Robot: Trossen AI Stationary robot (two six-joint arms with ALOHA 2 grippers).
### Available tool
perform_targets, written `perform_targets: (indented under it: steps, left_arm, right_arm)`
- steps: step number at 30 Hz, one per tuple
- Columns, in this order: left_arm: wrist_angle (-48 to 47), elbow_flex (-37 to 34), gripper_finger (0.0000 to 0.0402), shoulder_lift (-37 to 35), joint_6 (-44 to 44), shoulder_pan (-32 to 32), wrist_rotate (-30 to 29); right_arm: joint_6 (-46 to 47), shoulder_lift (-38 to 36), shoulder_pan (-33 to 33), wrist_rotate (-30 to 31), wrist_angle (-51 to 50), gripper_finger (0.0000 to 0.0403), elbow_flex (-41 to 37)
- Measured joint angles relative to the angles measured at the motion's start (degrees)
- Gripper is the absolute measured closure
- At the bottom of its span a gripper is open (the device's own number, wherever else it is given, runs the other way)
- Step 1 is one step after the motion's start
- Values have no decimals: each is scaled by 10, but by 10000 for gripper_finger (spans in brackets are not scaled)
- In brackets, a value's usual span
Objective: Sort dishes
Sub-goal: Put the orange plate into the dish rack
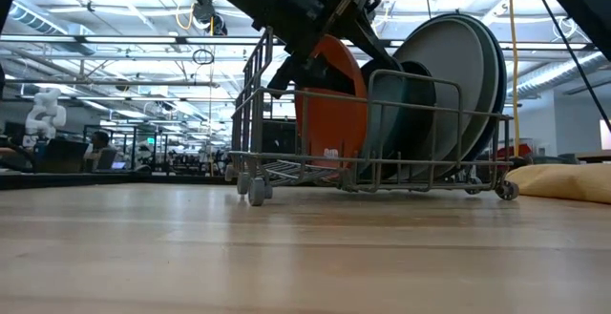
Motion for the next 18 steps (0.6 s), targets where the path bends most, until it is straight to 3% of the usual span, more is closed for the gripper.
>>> perform_targets:
  steps: [18]
  left_arm:
    - [0, 1, 166, 0, 12, -9, 26]
  right_arm:
    - [-9, -4, 27, -15, -19, 403, -42]
